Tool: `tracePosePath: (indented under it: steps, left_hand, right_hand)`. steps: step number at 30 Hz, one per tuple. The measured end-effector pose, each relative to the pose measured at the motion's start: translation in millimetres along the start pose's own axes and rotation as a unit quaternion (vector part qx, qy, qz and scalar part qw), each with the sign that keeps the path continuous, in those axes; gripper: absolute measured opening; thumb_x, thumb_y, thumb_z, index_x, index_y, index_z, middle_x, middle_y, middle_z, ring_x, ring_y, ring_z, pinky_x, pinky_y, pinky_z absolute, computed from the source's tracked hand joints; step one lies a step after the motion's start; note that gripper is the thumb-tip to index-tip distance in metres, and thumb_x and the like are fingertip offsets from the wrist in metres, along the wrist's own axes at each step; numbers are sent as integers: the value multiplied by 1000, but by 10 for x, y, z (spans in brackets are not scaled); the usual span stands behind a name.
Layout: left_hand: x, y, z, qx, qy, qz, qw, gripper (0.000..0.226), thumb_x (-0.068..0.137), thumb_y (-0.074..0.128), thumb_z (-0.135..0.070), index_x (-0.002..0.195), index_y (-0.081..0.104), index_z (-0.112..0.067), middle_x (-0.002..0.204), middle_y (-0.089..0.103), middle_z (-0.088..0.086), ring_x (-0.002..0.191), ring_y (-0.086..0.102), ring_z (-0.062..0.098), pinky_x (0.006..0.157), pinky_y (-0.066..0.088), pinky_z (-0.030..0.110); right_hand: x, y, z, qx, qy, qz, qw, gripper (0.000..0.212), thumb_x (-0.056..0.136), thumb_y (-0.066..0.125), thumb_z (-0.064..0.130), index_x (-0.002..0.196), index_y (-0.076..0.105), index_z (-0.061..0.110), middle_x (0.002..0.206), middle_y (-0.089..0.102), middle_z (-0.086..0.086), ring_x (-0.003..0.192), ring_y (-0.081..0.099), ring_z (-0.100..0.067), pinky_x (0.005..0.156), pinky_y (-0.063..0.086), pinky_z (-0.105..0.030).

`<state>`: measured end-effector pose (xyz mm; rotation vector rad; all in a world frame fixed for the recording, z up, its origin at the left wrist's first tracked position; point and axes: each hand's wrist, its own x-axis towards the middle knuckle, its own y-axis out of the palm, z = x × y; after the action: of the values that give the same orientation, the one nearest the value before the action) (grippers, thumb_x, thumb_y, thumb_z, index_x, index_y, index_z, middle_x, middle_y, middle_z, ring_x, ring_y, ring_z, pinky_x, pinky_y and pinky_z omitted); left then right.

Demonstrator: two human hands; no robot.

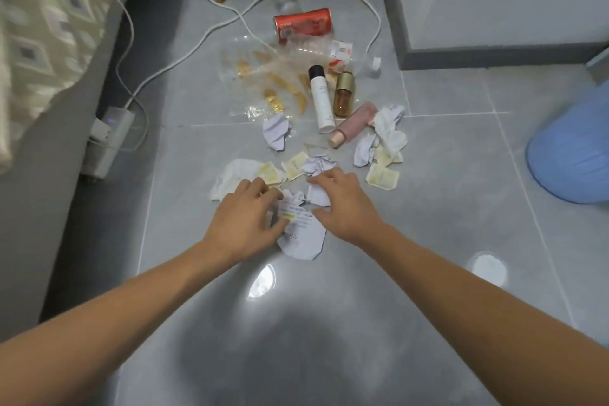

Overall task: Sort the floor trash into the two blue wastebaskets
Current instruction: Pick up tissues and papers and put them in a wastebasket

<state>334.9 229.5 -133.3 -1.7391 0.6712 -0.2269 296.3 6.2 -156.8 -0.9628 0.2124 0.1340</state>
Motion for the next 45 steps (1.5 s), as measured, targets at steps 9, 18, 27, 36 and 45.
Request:
tracePosePath:
  steps: [9, 18, 27, 36, 45]
  left_hand:
    - [-31, 464, -65, 19, 57, 44, 997, 74, 77, 71, -60, 143, 47, -36, 133, 44, 2, 114, 48, 25, 83, 47, 38]
    - [30, 569, -214, -121, 14, -23, 992, 21, 86, 59, -15, 103, 53, -26, 98, 46, -8, 88, 50, 20, 64, 49, 40]
    - [-55, 316, -98, -191, -37, -91, 977, 24, 88, 59, -17, 105, 48, -30, 92, 53, -15, 86, 49, 11, 66, 49, 39]
    - [165, 143, 552, -90, -122, -139, 979, 37, 83, 65, -21, 120, 57, -23, 110, 54, 1, 107, 45, 30, 85, 48, 47]
    - [232, 287, 679, -79, -124, -34, 989, 43, 90, 69, -46, 130, 60, -35, 137, 45, 4, 127, 41, 30, 95, 51, 48]
  right_hand:
    - [-41, 187, -177, -101, 11, -11, 995, 45, 90, 72, 28, 132, 57, 24, 128, 46, -1, 113, 41, -26, 82, 49, -36]
    - [-79, 109, -312, -56, -9, -53, 997, 32, 76, 64, 9, 108, 57, 10, 99, 54, -7, 90, 43, -31, 75, 44, -49]
    - [-53, -191, -155, 10, -83, -194, 977, 26, 69, 60, -5, 91, 55, 10, 85, 47, 0, 85, 45, -25, 68, 37, -35]
    - [624, 4, -70, -75, -112, -139, 981, 22, 74, 67, 0, 90, 56, 8, 114, 52, -9, 113, 46, -34, 78, 51, -45]
    - [584, 160, -124, -143, -52, -58, 987, 10, 96, 55, 21, 99, 64, 20, 120, 50, -1, 104, 48, -32, 79, 47, -45]
